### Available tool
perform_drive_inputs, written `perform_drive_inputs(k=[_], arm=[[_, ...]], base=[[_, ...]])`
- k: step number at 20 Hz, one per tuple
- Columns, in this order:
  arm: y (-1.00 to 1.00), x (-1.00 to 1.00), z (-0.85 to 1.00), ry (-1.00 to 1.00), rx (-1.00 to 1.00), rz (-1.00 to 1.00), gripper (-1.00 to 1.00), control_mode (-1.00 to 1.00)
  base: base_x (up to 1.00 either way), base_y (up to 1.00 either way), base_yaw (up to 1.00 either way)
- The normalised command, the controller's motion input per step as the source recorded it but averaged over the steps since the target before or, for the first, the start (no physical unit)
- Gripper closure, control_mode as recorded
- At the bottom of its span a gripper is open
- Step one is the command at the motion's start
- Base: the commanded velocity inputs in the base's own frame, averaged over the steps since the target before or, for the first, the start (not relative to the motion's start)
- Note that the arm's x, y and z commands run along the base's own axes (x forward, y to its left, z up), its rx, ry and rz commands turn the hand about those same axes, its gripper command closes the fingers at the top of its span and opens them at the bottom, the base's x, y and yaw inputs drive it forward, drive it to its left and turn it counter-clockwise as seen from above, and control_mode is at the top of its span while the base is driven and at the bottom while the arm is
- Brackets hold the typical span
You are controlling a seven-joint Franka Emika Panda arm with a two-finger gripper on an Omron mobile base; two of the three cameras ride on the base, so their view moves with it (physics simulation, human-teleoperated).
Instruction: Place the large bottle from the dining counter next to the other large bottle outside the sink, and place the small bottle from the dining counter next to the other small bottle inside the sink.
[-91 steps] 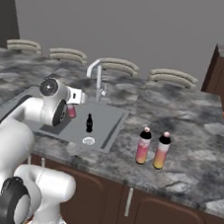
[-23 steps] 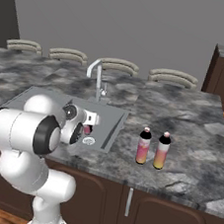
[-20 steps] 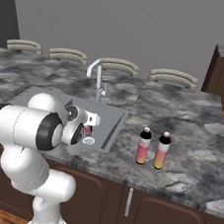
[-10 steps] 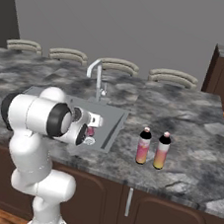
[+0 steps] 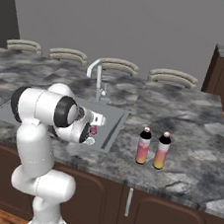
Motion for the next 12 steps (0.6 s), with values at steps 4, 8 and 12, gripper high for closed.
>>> perform_drive_inputs(k=[4, 8, 12], arm=[[0.00, 0.19, -0.22, 0.00, 0.08, -0.03, 1.00, -1.00], [0.00, 0.17, -0.29, 0.00, 0.06, -0.02, 1.00, -1.00], [0.00, 0.17, -0.35, 0.00, 0.00, -0.01, 1.00, -1.00]], base=[[0.00, 0.00, 0.00], [0.00, 0.00, 0.00], [0.00, 0.00, 0.00]])
